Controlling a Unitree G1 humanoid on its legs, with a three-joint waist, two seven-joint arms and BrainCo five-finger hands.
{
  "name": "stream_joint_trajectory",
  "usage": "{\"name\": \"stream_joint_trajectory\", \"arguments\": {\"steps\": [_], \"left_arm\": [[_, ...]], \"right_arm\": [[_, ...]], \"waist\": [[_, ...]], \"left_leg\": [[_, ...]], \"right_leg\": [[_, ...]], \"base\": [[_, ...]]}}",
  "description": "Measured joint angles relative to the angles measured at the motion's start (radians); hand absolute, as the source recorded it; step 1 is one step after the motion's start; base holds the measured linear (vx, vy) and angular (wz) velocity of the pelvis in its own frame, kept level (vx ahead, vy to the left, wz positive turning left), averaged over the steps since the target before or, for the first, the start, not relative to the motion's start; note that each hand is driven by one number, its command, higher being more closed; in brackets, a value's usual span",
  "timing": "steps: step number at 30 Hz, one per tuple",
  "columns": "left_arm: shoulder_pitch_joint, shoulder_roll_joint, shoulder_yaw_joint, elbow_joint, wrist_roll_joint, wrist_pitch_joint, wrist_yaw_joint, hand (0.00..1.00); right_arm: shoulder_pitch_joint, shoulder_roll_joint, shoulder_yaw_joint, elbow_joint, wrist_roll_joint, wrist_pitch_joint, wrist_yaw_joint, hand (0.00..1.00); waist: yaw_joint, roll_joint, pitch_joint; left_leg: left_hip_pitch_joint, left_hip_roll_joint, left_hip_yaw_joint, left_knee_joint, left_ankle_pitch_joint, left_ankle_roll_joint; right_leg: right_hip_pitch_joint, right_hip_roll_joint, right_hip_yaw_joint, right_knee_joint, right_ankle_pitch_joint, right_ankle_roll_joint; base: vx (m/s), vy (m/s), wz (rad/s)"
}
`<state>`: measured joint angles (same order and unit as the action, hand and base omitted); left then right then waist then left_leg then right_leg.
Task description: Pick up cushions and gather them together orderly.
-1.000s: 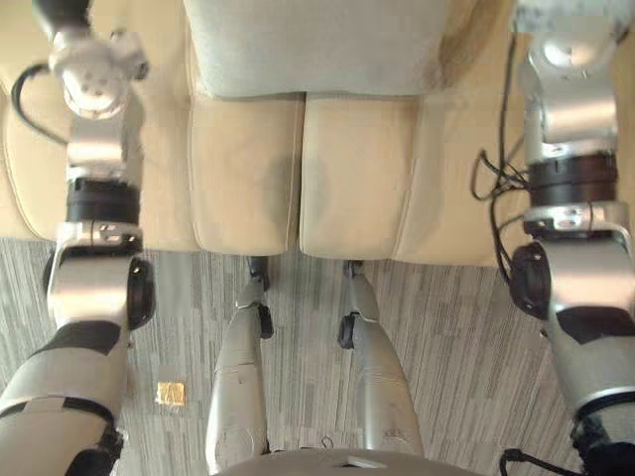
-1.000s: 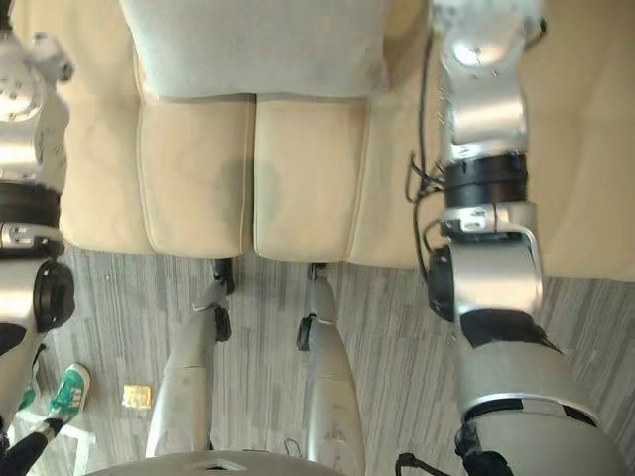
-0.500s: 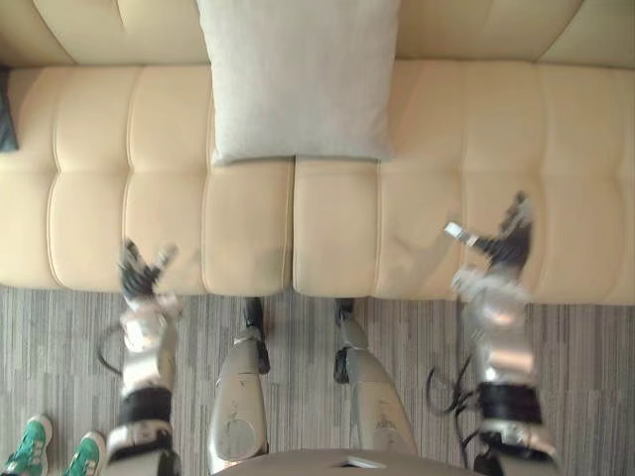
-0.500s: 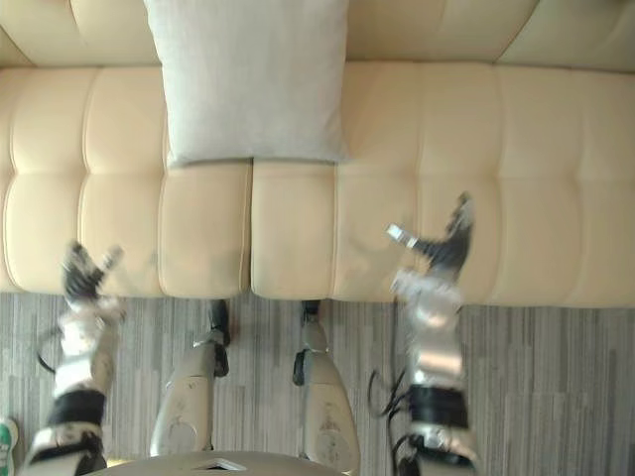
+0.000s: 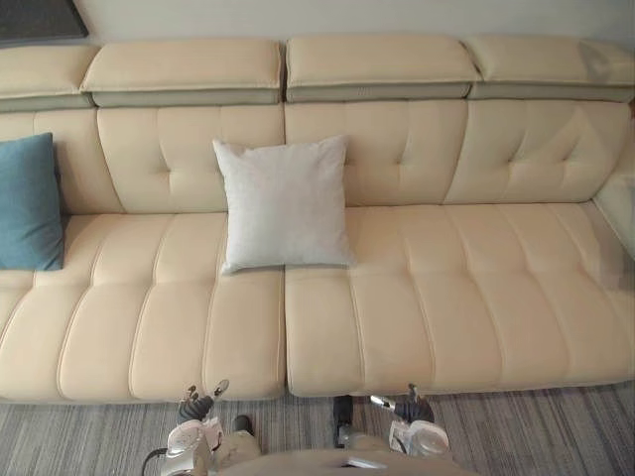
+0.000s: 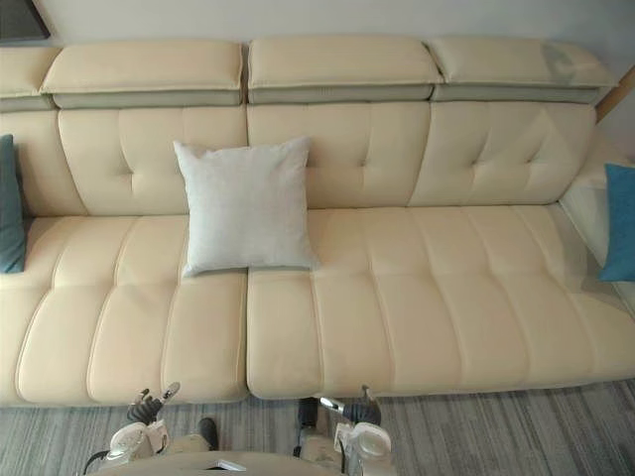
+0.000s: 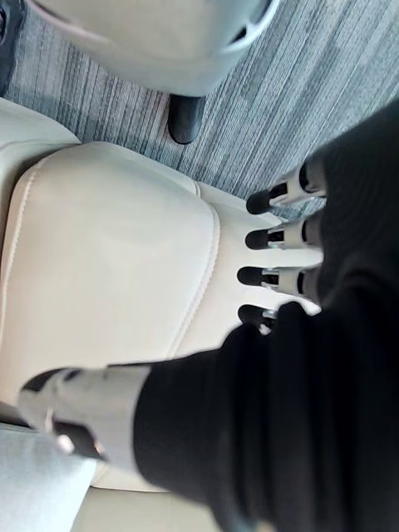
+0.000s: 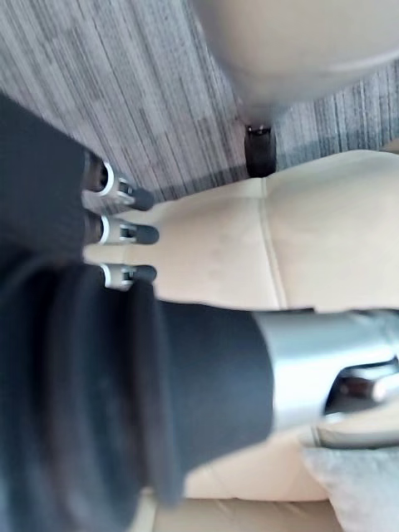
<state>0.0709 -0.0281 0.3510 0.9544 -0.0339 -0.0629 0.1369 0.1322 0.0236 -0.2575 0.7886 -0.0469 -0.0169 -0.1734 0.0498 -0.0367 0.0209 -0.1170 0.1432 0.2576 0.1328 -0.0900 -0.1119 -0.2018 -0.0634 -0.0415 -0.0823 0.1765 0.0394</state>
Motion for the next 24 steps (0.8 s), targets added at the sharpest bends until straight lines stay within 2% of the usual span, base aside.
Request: {"name": "stream_joint_trajectory", "arguments": {"steps": [6, 9, 10, 11, 12, 13, 14, 15, 16, 17, 19, 20, 22, 24], "left_arm": [[0.001, 0.007, -0.009, 0.03, 0.002, 0.002, 0.001, 0.0], [-0.007, 0.021, -0.036, 0.029, 0.001, 0.001, 0.002, 0.0], [-0.008, 0.031, -0.037, 0.022, 0.001, 0.001, 0.002, 0.0], [-0.006, 0.028, -0.034, 0.009, 0.001, 0.002, 0.003, 0.0], [-0.005, 0.023, -0.035, -0.001, 0.001, 0.001, 0.003, 0.0], [-0.004, 0.023, -0.037, -0.006, 0.001, 0.001, 0.003, 0.0], [0.005, 0.036, -0.037, -0.01, -0.001, 0.001, 0.005, 0.0], [0.015, 0.046, -0.037, -0.011, -0.001, 0.002, 0.005, 0.0], [0.022, 0.05, -0.036, -0.015, -0.002, 0.001, 0.006, 0.0], [0.021, 0.053, -0.031, -0.007, -0.003, 0.004, 0.011, 0.0], [0.018, 0.026, -0.037, -0.004, -0.003, 0.005, 0.011, 0.0], [0.014, 0.021, -0.044, -0.004, -0.003, 0.005, 0.011, 0.0], [-0.02, 0.008, -0.095, -0.003, -0.003, 0.005, 0.012, 0.0], [-0.021, 0.006, -0.114, -0.004, -0.002, 0.003, 0.012, 0.0]], "right_arm": [[-0.036, -0.038, -0.002, 0.093, -0.002, 0.004, -0.001, 0.0], [-0.059, -0.038, 0.003, 0.093, -0.032, 0.004, -0.001, 0.0], [-0.071, -0.034, 0.012, 0.093, -0.038, 0.004, -0.001, 0.0], [-0.095, -0.035, 0.012, 0.094, -0.039, 0.005, -0.001, 0.0], [-0.104, -0.035, 0.011, 0.095, -0.039, 0.005, -0.001, 0.0], [-0.11, -0.034, 0.011, 0.095, -0.039, 0.005, -0.001, 0.0], [-0.109, -0.023, 0.011, 0.102, -0.041, 0.005, 0.0, 0.0], [-0.107, -0.02, 0.013, 0.113, -0.042, 0.005, 0.0, 0.0], [-0.108, -0.021, 0.02, 0.129, -0.048, 0.004, -0.001, 0.0], [-0.129, -0.029, 0.024, 0.138, -0.071, 0.004, -0.001, 0.0], [-0.155, -0.043, 0.05, 0.133, -0.079, 0.004, -0.004, 0.0], [-0.16, -0.052, 0.053, 0.133, -0.079, 0.004, -0.004, 0.0], [-0.196, -0.071, 0.088, 0.132, -0.079, 0.004, -0.004, 0.0], [-0.19, -0.069, 0.098, 0.131, -0.079, 0.005, -0.006, 0.0]], "waist": [[-0.001, -0.001, 0.003], [-0.007, -0.004, 0.035], [-0.004, -0.021, 0.044], [0.001, 0.01, 0.052], [0.006, 0.017, 0.056], [0.006, 0.013, 0.055], [0.006, -0.003, 0.053], [0.006, -0.02, 0.04], [0.01, -0.032, 0.033], [0.015, -0.041, 0.026], [0.031, -0.008, 0.024], [0.032, -0.003, 0.029], [0.03, 0.045, 0.065], [0.029, 0.056, 0.085]], "left_leg": [[0.055, -0.015, 0.023, 0.002, -0.013, -0.003], [0.046, -0.005, 0.025, 0.083, -0.062, 0.005], [0.044, -0.01, 0.045, 0.101, -0.065, 0.027], [0.024, 0.025, 0.065, 0.089, -0.045, 0.042], [0.02, 0.034, 0.066, 0.09, -0.04, 0.041], [0.018, 0.037, 0.063, 0.091, -0.036, 0.041], [0.032, 0.029, 0.046, 0.092, -0.024, 0.044], [0.031, 0.018, 0.04, 0.098, -0.021, 0.043], [0.027, 0.01, 0.042, 0.106, -0.02, 0.042], [0.012, 0.005, 0.041, 0.121, -0.012, 0.035], [-0.025, 0.018, 0.042, 0.099, 0.035, 0.038], [-0.034, 0.02, 0.042, 0.095, 0.043, 0.037], [-0.086, 0.048, 0.029, 0.092, 0.065, 0.019], [-0.07, 0.06, 0.021, 0.077, 0.088, 0.014]], "right_leg": [[0.024, 0.001, 0.044, 0.017, 0.008, 0.019], [0.022, 0.002, 0.051, 0.079, -0.009, 0.025], [0.022, -0.007, 0.059, 0.07, -0.027, 0.016], [-0.006, -0.013, -0.023, 0.144, -0.11, 0.002], [-0.047, -0.026, -0.056, 0.28, -0.157, -0.015], [-0.081, -0.04, -0.083, 0.414, -0.196, -0.02], [-0.092, -0.093, -0.123, 0.683, -0.287, -0.004], [-0.065, -0.129, -0.137, 0.758, -0.322, 0.006], [-0.051, -0.148, -0.131, 0.757, -0.347, 0.032], [-0.034, -0.126, -0.136, 0.695, -0.359, 0.038], [0.008, -0.085, -0.13, 0.53, -0.359, 0.038], [0.014, -0.08, -0.132, 0.496, -0.359, 0.038], [0.016, -0.044, -0.141, 0.389, -0.33, 0.022], [0.03, -0.027, -0.141, 0.371, -0.312, 0.011]], "base": [[0.03, 0.018, -0.21], [-0.06, 0.052, -0.12], [-0.13, 0.052, -0.17], [-0.12, 0.056, -0.18], [-0.09, 0.046, -0.06], [0.02, 0.023, 0.16], [0.05, -0.04, 0.33], [0.06, -0.131, 0.3], [0.02, -0.154, 0.05], [-0.04, -0.14, -0.19], [-0.07, -0.119, -0.21], [-0.11, -0.136, -0.14], [-0.19, -0.105, -0.06], [-0.24, -0.078, -0.03]]}}
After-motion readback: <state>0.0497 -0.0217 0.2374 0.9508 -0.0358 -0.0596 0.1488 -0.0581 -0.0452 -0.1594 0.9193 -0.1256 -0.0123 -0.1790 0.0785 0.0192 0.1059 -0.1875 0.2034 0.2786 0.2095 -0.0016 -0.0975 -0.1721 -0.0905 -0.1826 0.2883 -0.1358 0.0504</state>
